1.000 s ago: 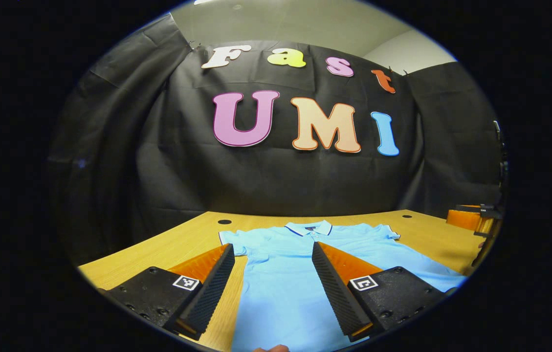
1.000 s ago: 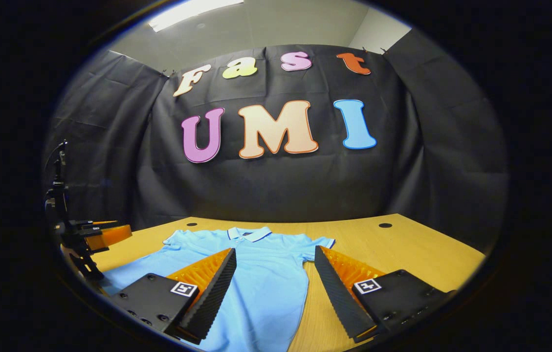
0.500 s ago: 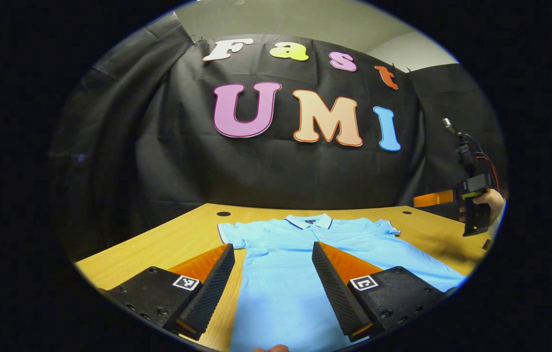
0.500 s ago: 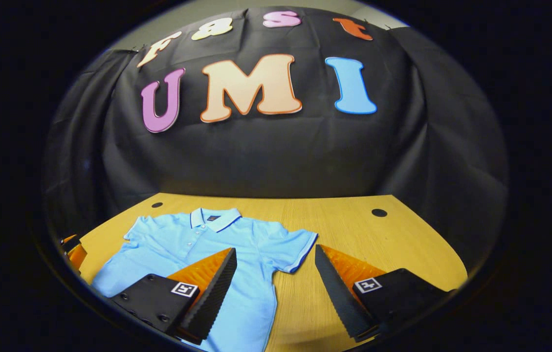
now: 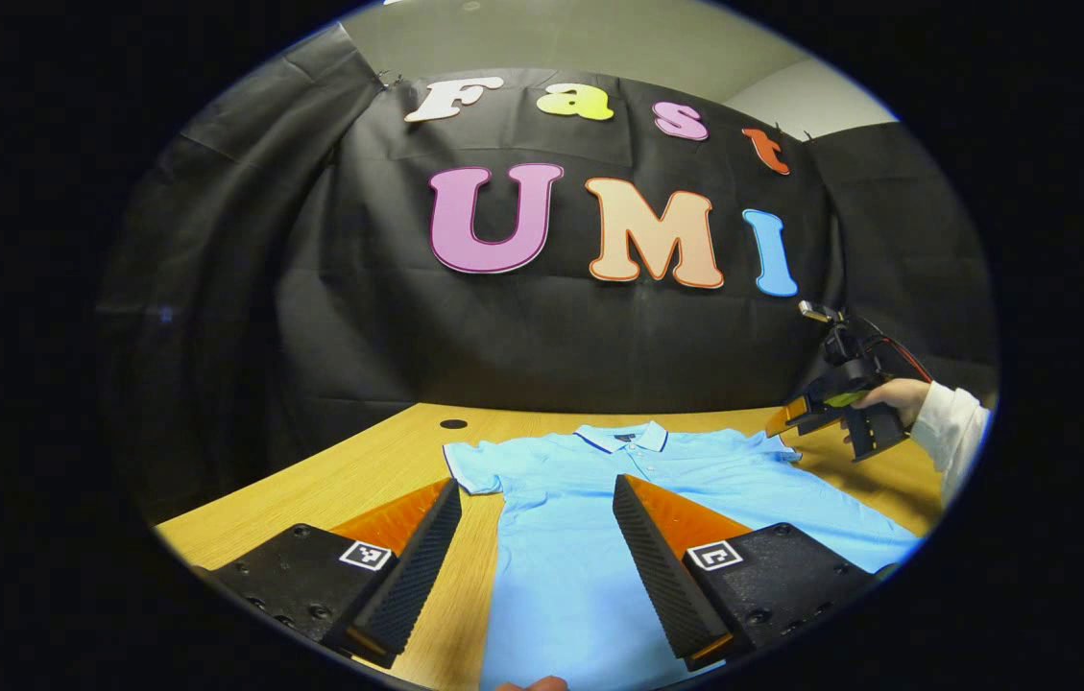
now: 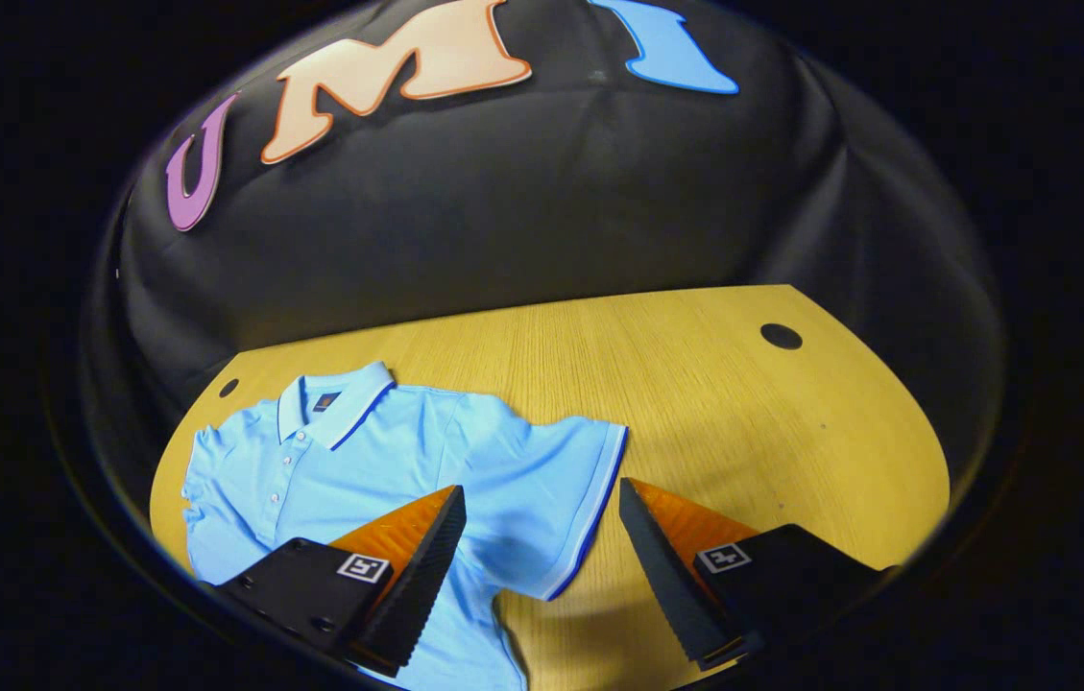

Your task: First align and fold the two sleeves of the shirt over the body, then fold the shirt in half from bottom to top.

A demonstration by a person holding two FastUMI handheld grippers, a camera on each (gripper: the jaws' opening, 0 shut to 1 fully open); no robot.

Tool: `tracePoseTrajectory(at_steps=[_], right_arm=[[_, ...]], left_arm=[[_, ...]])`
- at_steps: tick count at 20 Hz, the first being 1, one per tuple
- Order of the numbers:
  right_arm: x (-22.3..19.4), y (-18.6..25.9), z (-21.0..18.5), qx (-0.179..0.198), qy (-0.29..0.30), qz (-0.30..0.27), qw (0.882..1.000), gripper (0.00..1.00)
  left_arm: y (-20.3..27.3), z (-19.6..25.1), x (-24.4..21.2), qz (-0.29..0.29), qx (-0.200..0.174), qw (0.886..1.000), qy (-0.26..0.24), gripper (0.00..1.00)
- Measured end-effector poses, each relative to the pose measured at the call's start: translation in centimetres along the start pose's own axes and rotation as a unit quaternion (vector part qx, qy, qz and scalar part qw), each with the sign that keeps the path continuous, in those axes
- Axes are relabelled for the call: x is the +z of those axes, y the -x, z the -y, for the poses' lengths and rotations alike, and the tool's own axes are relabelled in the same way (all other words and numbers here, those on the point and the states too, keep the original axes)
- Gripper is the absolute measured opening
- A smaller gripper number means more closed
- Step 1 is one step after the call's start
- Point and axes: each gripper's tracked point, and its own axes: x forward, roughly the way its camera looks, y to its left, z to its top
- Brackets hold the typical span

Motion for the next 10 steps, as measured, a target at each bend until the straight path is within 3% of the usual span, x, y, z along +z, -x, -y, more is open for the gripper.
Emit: tracePoseTrajectory(at_steps=[8, 10], right_arm=[[-2.4, -2.1, 0.6, -0.017, 0.034, -0.028, 0.999, 0.99], [-2.4, -1.9, 0.4, -0.012, 0.046, -0.026, 0.999, 0.93]], left_arm=[[-0.7, -0.3, -0.7, -0.014, 0.002, 1.0, 0.018, 0.95], [-0.4, -0.4, -0.9, -0.015, 0.001, 1.0, 0.018, 0.95]])
